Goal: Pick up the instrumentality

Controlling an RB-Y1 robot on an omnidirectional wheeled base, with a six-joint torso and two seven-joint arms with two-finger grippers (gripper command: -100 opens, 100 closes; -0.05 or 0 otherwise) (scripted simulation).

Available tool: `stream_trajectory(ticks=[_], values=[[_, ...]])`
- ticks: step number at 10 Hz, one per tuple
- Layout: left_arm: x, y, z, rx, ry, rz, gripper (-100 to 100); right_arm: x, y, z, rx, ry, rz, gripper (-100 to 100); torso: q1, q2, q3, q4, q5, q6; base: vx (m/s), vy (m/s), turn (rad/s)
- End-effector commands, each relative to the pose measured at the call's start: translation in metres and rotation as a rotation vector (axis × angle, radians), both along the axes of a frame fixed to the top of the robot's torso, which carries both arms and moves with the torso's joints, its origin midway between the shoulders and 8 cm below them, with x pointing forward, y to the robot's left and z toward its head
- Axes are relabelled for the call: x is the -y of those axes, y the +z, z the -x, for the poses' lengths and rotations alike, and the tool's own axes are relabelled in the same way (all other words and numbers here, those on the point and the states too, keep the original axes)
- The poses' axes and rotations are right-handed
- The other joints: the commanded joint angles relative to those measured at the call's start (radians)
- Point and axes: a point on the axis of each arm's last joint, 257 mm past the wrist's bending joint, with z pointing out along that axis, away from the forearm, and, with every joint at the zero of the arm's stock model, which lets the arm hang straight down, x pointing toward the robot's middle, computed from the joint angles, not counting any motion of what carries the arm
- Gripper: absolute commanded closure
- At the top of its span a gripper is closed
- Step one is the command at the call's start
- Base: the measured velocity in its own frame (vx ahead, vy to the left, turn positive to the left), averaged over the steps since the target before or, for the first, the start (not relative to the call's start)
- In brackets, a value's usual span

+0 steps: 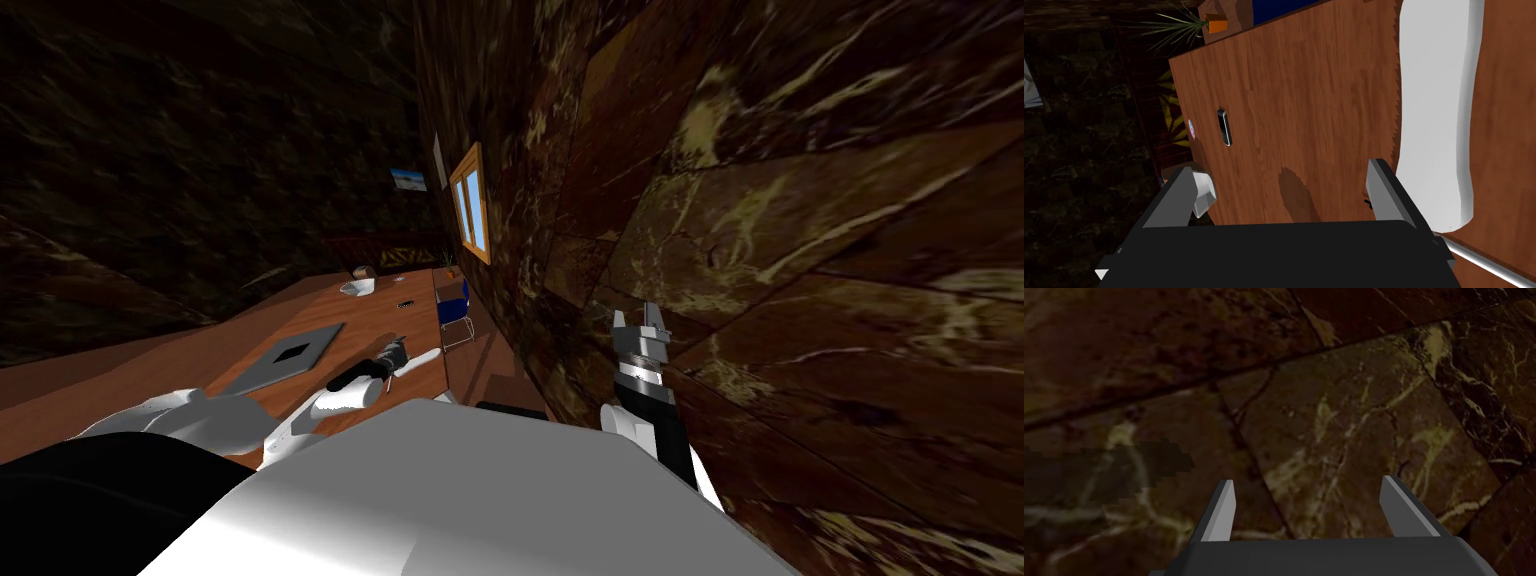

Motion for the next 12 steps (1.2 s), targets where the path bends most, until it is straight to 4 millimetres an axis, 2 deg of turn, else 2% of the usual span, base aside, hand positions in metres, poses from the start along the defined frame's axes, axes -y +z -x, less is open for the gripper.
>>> stream_trajectory(ticks=[1,3,4,5,6,7,8,9,10,11,12], values=[[-0.005,-0.009,0.01,-0.028,0.016,0.02,-100,0.0,0.0,0.0,0.0,0.0,0.0,0,0.0,0.0,0.0,0.0,0.0,0.0,-0.03,0.033,-0.181],[-0.019,-0.035,0.048,-0.116,0.076,0.091,-100,0.0,0.0,0.0,0.0,0.0,0.0,0,0.001,0.001,0.001,0.0,0.0,0.0,-0.036,0.03,-0.38],[-0.018,-0.036,0.048,-0.121,0.077,0.095,-100,0.0,0.0,0.0,0.0,0.0,0.0,0,0.001,0.001,0.001,0.0,0.0,0.0,-0.035,0.023,-0.111],[-0.024,-0.047,0.067,-0.161,0.107,0.131,-100,0.0,0.0,0.0,0.0,0.0,0.0,0,0.001,0.001,0.001,0.0,0.0,-0.001,0.002,0.014,-0.144],[-0.023,-0.048,0.068,-0.167,0.108,0.134,-100,0.0,0.0,0.0,0.0,0.0,0.0,0,0.0,-0.001,0.0,0.0,0.0,0.0,0.005,0.009,-0.121],[-0.028,-0.058,0.088,-0.209,0.138,0.17,-100,0.0,0.0,0.0,0.0,0.0,0.0,0,0.0,-0.001,-0.001,0.0,0.0,-0.001,0.022,0.004,-0.223],[-0.027,-0.059,0.089,-0.213,0.138,0.172,-100,0.0,0.0,0.0,0.0,0.0,0.0,0,-0.001,-0.002,-0.001,0.0,0.0,0.0,0.023,0.014,-0.087],[-0.031,-0.068,0.108,-0.252,0.168,0.208,-100,0.0,0.0,0.0,0.0,0.0,0.0,0,0.0,-0.003,-0.002,-0.001,0.0,-0.001,0.038,0.006,-0.164],[-0.031,-0.069,0.109,-0.257,0.168,0.21,-100,0.0,0.0,0.0,0.0,0.0,0.0,0,0.0,-0.004,-0.002,-0.001,0.0,0.0,0.032,0.007,-0.098],[-0.033,-0.077,0.129,-0.298,0.198,0.247,-100,0.0,0.0,0.0,0.0,0.0,0.0,0,-0.001,-0.004,-0.002,-0.001,0.0,-0.001,0.047,0.018,-0.173],[-0.033,-0.077,0.129,-0.3,0.198,0.248,-100,0.0,0.0,0.0,0.0,0.0,0.0,0,0.0,-0.004,-0.002,-0.001,0.0,0.0,0.043,0.017,-0.099]])
